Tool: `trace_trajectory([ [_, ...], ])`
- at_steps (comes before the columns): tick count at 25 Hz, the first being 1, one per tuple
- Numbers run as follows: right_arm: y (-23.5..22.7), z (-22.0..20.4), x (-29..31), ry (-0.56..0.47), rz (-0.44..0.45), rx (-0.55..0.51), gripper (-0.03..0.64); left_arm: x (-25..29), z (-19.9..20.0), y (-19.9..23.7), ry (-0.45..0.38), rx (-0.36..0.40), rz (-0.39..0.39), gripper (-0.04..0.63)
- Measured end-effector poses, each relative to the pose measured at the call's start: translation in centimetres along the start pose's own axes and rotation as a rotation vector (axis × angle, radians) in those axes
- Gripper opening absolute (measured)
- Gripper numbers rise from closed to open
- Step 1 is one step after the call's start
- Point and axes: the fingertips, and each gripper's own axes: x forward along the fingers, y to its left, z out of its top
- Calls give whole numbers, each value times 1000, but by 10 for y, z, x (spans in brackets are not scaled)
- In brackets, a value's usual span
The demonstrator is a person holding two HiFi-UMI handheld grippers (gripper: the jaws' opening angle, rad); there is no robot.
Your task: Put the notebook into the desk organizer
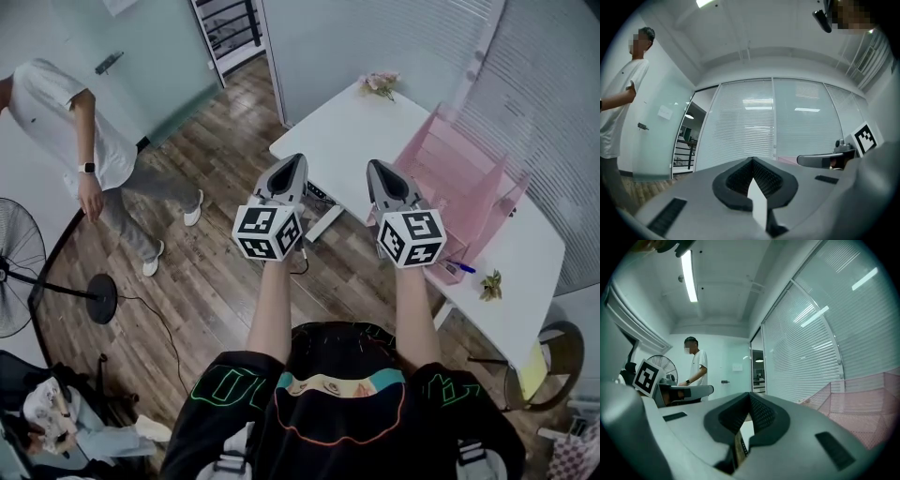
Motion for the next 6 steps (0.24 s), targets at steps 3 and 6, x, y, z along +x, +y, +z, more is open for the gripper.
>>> trace_trajectory([
  [3,-3,0,2,-6,0,-10,3,4,-2,0,-3,2,-3,-3],
  [6,-5,-1,6,-10,0,-18,3,9,-5,2,-2,0,-8,-3],
])
